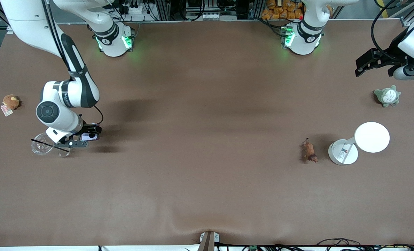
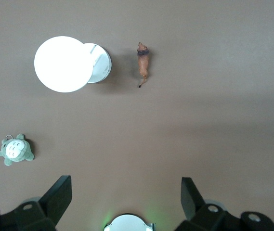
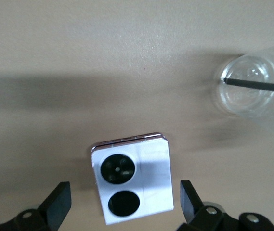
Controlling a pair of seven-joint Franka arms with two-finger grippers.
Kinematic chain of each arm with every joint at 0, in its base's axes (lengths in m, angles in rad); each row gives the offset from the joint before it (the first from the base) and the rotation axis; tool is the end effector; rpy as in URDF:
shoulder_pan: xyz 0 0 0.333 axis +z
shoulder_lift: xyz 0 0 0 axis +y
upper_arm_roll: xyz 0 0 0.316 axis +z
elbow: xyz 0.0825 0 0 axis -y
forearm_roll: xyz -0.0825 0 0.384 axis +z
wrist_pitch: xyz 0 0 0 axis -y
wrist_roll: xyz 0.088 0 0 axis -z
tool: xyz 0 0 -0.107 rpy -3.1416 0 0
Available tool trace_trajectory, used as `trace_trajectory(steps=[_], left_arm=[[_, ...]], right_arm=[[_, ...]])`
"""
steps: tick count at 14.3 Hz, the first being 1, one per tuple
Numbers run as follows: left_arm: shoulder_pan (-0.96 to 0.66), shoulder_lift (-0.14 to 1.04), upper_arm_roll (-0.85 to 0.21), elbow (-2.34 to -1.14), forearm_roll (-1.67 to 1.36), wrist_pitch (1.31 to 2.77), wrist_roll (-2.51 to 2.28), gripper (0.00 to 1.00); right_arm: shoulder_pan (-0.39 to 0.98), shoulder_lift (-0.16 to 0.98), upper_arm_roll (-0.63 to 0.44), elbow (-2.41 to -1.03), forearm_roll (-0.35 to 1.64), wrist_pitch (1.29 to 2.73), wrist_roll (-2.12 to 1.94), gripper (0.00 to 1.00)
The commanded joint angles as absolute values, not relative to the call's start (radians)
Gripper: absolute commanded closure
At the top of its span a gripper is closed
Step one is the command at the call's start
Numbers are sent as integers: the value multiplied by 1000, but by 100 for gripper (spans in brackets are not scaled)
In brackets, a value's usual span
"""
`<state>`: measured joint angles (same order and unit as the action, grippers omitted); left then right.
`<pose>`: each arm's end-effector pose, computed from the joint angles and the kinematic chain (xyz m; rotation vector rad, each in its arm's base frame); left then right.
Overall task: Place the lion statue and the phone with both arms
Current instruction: 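Lower the held phone beside the clear cup with the right gripper, then open the right gripper to release the phone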
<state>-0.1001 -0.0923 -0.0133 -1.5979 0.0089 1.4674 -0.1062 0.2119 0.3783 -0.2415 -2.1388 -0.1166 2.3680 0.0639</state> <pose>0.5115 -0.0576 0.6523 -3.1268 0.0100 0.0577 0.5570 -0.0187 0.2202 2.9672 0.0091 -0.2065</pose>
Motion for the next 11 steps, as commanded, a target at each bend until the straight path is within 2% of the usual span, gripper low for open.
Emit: trace_trajectory(steps=[1, 7, 11], left_arm=[[-101, -110, -12, -1600, -5, 1451, -100, 0], [-101, -109, -12, -1597, -6, 1457, -100, 0], [-101, -109, -12, -1598, -6, 1457, -100, 0]], right_arm=[[210, 347, -229, -2045, -110, 2205, 67, 0], [186, 207, -181, -1878, -109, 1966, -4, 0], [183, 209, -183, -1584, -20, 1663, -21, 0]])
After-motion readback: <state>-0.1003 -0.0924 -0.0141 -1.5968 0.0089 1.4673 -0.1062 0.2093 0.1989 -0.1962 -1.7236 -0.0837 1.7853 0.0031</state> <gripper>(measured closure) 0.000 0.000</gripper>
